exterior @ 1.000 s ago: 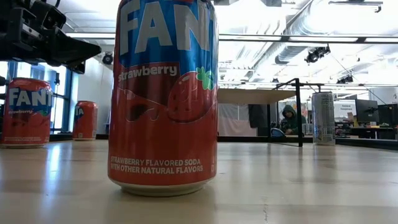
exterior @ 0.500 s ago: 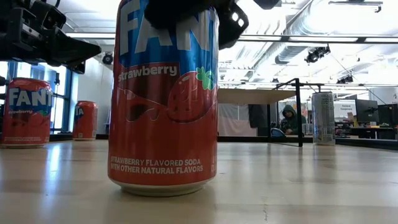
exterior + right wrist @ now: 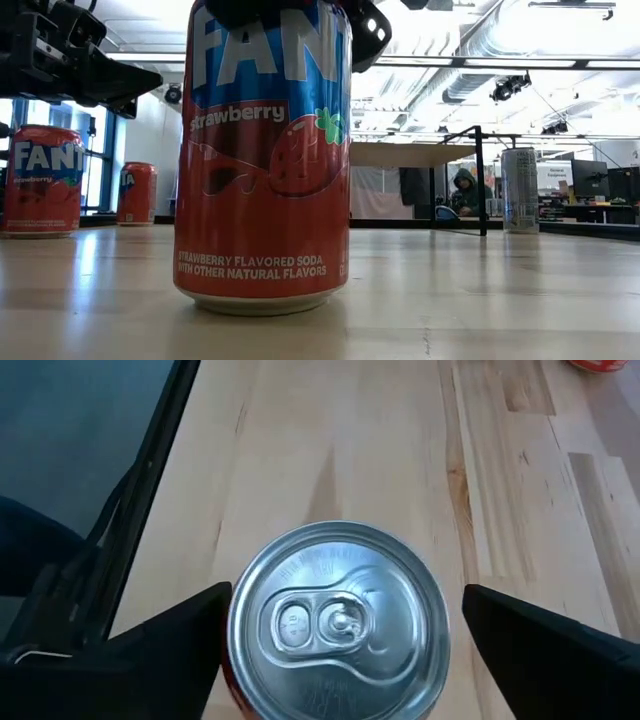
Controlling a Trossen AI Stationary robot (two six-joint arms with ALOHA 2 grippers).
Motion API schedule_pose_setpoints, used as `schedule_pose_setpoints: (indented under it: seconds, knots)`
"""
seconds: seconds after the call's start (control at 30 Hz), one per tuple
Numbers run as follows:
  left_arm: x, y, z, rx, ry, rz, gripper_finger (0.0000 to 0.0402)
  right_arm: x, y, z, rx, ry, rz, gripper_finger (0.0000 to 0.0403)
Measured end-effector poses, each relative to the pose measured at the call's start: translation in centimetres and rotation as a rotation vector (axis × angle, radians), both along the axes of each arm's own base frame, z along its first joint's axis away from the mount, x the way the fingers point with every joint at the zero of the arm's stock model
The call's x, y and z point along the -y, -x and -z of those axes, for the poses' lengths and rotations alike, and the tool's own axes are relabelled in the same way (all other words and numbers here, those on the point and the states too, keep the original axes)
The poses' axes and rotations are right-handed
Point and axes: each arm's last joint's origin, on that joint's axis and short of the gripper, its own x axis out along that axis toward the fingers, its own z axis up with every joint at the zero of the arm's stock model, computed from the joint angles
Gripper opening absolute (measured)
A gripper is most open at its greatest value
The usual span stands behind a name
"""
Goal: Place canned beverage on shelf
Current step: Put the red soda can on the shelf aligned with the other red soda can
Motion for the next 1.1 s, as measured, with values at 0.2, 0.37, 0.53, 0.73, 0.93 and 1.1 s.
schedule_pose_setpoints:
  seconds: [0.2,0.37,0.53,0.73,0.93,1.1]
  knots:
    - [0.0,0.0,0.0,0.000,0.000,0.000,0.0003,0.0,0.0,0.0,-0.001,0.001,-0.003,0.0331]
    - [0.0,0.0,0.0,0.000,0.000,0.000,0.0003,0.0,0.0,0.0,-0.002,0.005,-0.007,0.0299]
    - [0.0,0.0,0.0,0.000,0.000,0.000,0.0003,0.2,0.4,-0.8,-0.011,0.027,-0.044,0.0292]
    - [0.0,0.0,0.0,0.000,0.000,0.000,0.0003,2.5,1.6,-5.0,0.007,0.062,-0.039,0.0290]
    - [0.0,0.0,0.0,0.000,0.000,0.000,0.0003,6.6,2.9,-9.7,0.042,0.101,-0.001,0.0289]
    - [0.0,0.0,0.0,0.000,0.000,0.000,0.0003,11.2,3.5,-12.9,0.090,0.121,0.065,0.0289]
